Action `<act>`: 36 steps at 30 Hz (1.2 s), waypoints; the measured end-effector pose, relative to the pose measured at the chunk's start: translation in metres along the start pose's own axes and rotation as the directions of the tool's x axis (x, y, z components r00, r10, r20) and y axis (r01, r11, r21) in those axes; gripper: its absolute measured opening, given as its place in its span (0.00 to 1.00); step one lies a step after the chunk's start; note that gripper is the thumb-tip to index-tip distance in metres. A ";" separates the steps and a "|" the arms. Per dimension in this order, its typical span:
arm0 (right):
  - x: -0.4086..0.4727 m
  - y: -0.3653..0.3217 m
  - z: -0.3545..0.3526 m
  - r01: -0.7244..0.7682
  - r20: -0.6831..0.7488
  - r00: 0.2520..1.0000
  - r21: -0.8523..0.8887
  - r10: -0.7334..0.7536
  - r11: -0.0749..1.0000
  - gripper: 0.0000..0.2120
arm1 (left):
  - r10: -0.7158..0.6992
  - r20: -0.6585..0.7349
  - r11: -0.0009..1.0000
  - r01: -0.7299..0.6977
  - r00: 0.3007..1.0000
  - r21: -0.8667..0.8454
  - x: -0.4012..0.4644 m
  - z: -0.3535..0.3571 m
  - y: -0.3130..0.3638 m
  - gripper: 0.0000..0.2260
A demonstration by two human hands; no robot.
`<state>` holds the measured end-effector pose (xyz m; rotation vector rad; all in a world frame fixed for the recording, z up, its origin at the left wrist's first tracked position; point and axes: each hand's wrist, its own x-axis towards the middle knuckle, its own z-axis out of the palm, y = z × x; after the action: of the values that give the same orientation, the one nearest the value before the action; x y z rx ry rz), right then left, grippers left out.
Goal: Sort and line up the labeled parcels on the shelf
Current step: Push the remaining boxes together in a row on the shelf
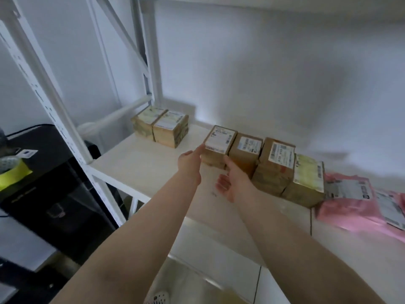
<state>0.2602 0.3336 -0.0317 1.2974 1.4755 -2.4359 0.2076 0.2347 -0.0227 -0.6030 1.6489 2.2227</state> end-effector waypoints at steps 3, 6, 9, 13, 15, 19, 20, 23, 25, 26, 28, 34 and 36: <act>0.018 -0.003 0.023 -0.006 -0.064 0.998 0.075 0.011 0.997 0.33 | 0.000 0.036 0.994 -0.004 0.999 0.105 0.037 0.009 0.012 0.31; 0.033 -0.006 0.044 0.008 -0.167 0.986 0.167 0.021 0.986 0.33 | -0.040 0.131 0.972 0.008 0.991 0.236 0.064 0.014 0.023 0.31; 0.042 -0.009 0.062 0.038 -0.234 0.972 0.214 0.014 0.976 0.27 | -0.033 0.169 0.949 -0.022 0.985 0.313 0.092 0.014 0.025 0.30; 0.053 -0.006 0.075 0.089 -0.289 0.957 0.279 -0.005 0.956 0.16 | -0.051 0.250 0.915 -0.055 0.967 0.400 0.114 0.012 0.021 0.35; 0.057 -0.002 0.080 0.124 -0.325 0.945 0.270 -0.032 0.955 0.14 | -0.031 0.326 0.909 -0.110 0.945 0.403 0.114 0.009 0.025 0.24; 0.060 0.009 0.092 0.172 -0.352 0.933 0.247 -0.077 0.954 0.16 | -0.040 0.399 0.929 -0.113 0.916 0.353 0.119 -0.004 0.022 0.11; 0.060 0.013 0.095 0.185 -0.354 0.931 0.239 -0.092 0.953 0.17 | -0.046 0.400 0.940 -0.096 0.915 0.327 0.119 -0.009 0.023 0.11; 0.057 0.023 0.107 0.212 -0.334 0.934 0.233 -0.127 0.949 0.15 | 0.033 0.422 0.958 -0.149 0.906 0.245 0.120 -0.025 0.028 0.08; 0.054 0.029 0.114 0.239 -0.304 0.939 0.239 -0.162 0.941 0.13 | 0.116 0.448 0.961 -0.215 0.886 0.176 0.117 -0.035 0.034 0.07; 0.053 0.031 0.117 0.261 -0.290 0.938 0.242 -0.187 0.934 0.13 | 0.145 0.459 0.959 -0.238 0.877 0.151 0.116 -0.039 0.037 0.07; 0.052 0.034 0.120 0.306 -0.269 0.934 0.257 -0.237 0.917 0.15 | 0.169 0.470 0.966 -0.241 0.867 0.098 0.116 -0.046 0.040 0.08; 0.053 0.034 0.125 0.382 -0.230 0.918 0.304 -0.322 0.873 0.25 | 0.181 0.488 0.975 -0.221 0.854 0.025 0.115 -0.059 0.047 0.12; 0.052 0.033 0.126 0.402 -0.221 0.912 0.312 -0.346 0.861 0.24 | 0.197 0.489 0.972 -0.233 0.850 0.012 0.115 -0.060 0.049 0.13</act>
<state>0.1586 0.2424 -0.0627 1.3980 1.4987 -3.0334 0.0941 0.1632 -0.0550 0.1710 1.5701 2.2061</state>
